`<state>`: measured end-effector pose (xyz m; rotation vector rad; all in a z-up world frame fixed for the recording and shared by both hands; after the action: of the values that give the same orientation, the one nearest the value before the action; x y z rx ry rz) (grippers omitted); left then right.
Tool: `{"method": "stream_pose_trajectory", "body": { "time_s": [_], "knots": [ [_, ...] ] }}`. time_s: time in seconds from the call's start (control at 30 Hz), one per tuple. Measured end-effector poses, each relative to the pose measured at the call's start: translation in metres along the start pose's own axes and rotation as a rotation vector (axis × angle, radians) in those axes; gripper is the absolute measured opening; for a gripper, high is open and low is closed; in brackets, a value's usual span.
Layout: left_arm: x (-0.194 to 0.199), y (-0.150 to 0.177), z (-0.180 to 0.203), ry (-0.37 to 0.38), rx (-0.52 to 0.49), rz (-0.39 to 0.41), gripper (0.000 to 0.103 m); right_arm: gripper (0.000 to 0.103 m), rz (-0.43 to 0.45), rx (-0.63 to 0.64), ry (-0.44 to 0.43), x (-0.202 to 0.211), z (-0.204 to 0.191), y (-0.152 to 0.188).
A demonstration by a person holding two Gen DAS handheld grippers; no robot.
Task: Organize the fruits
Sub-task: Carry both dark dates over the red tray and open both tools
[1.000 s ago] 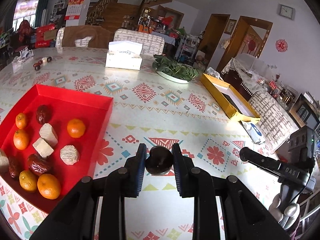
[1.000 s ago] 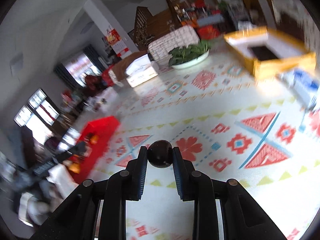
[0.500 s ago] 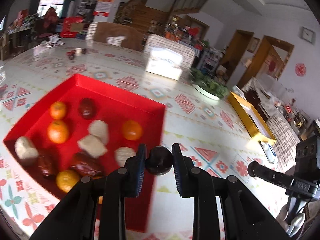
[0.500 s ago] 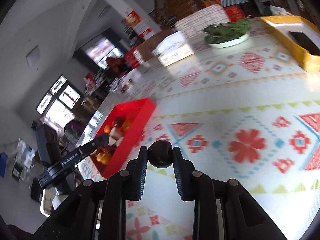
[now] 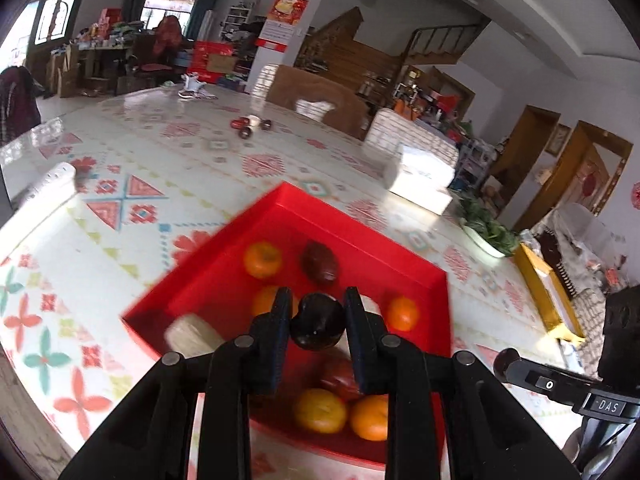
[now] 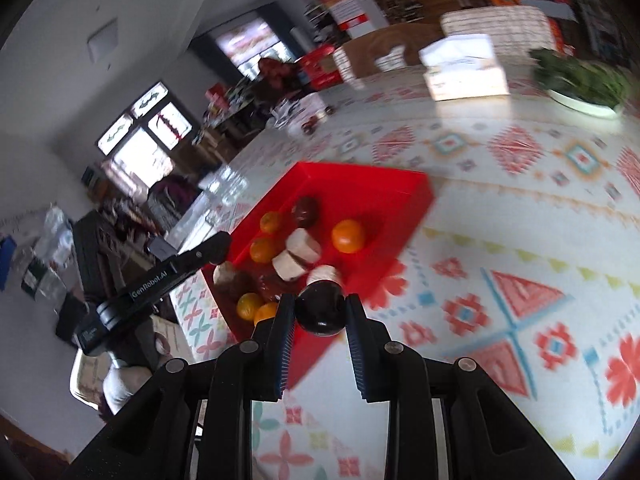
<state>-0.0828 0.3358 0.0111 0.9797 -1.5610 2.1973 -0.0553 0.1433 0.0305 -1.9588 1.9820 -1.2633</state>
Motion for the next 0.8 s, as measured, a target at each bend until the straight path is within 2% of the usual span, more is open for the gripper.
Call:
{"method": "stream_pose_trajectory", "body": {
  "time_s": [0.2, 0.5, 0.6, 0.8],
  "knots": [
    [-0.020, -0.011, 0.001, -0.001, -0.044, -0.015, 0.024, 0.029, -0.056, 0.012, 0.022, -0.043, 0.004, -0.020],
    [-0.052, -0.015, 0.025, -0.027, -0.138, -0.046, 0.024, 0.029, -0.080, 0.002, 0.060, -0.078, 0.025, -0.064],
    [-0.059, -0.013, 0.026, -0.031, -0.152, -0.058, 0.024, 0.029, -0.096, -0.026, 0.037, -0.087, 0.030, -0.067],
    [-0.061, -0.005, 0.019, -0.067, -0.172, -0.062, 0.024, 0.029, -0.123, -0.042, -0.014, -0.085, 0.024, -0.051]
  ]
}}
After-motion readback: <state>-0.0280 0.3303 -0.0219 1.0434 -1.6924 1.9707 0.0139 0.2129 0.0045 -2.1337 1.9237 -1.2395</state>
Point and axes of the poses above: each gripper's, at about its wrist camera, not at the fingertips, and x roughly against the way its jaws point, z to its right, y to its underside, the point moved 8 cm from there along -x, roughly the way its jaws point, and after that the axes turned 15 degrees about -y, right-handed, at the moved point
